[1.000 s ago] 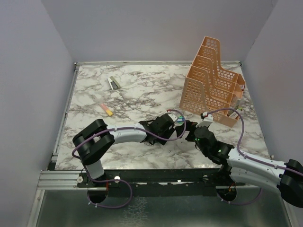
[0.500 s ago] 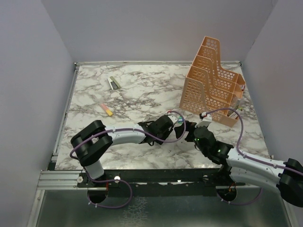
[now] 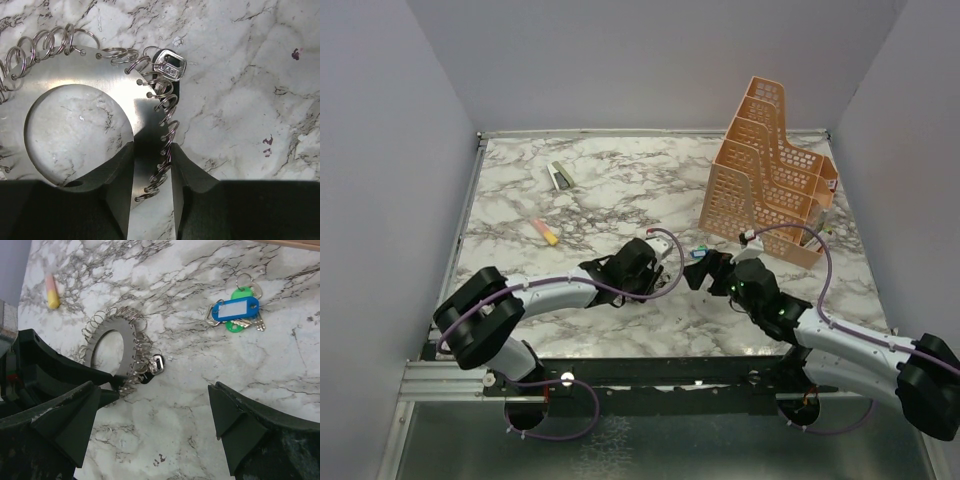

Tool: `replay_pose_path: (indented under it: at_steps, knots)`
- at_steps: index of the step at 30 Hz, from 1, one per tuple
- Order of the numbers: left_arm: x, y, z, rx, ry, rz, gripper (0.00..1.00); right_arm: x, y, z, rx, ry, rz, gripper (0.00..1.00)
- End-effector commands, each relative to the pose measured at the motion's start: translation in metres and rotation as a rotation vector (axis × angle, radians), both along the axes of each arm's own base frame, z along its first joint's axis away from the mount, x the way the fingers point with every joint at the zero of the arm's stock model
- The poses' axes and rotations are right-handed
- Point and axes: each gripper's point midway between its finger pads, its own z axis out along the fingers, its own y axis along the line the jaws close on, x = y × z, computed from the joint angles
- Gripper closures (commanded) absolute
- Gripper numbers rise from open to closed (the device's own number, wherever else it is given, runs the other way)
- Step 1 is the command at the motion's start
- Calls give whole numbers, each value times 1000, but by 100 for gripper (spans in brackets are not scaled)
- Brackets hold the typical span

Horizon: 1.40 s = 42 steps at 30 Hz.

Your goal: Remove the keys from the keyring

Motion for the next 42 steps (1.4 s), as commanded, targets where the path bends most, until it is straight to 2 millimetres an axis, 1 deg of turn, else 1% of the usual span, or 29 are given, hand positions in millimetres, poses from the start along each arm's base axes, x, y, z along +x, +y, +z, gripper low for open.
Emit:
replay_pose_path:
  at_steps: [1,6,10,12,14,15,18,20,21,26,34,39,42]
  knots:
    - [-4,-13,25,-135,-1,-28,75,-2,22,10,117,22,85,0]
    - [-3,-11,34,-164,-18,-19,77,3,35,9,159,52,125,1]
    - [-5,-8,33,-168,-14,-16,78,9,42,8,185,65,147,2]
    - [-3,-10,35,-185,-27,-15,78,11,46,6,183,73,165,3]
    - [-2,-9,33,-181,-24,-7,75,11,48,2,174,82,181,3]
    - [-1,-9,31,-180,-24,1,69,11,48,1,169,82,184,4]
    - [4,-11,29,-171,-25,20,56,11,43,-3,145,79,171,4]
    - [7,-15,30,-170,-20,24,50,9,39,-5,127,76,164,4]
    - [8,-18,30,-171,-20,23,48,12,34,-5,116,63,138,4]
    - [11,-27,22,-144,-7,19,48,11,19,-10,89,53,87,4]
    - [23,-25,7,-66,-24,65,48,10,10,-16,76,49,52,4]
    - [18,-23,-7,14,-14,55,45,11,9,-17,74,48,43,4]
    - [16,-15,-15,76,-12,66,43,11,9,-18,74,50,44,4]
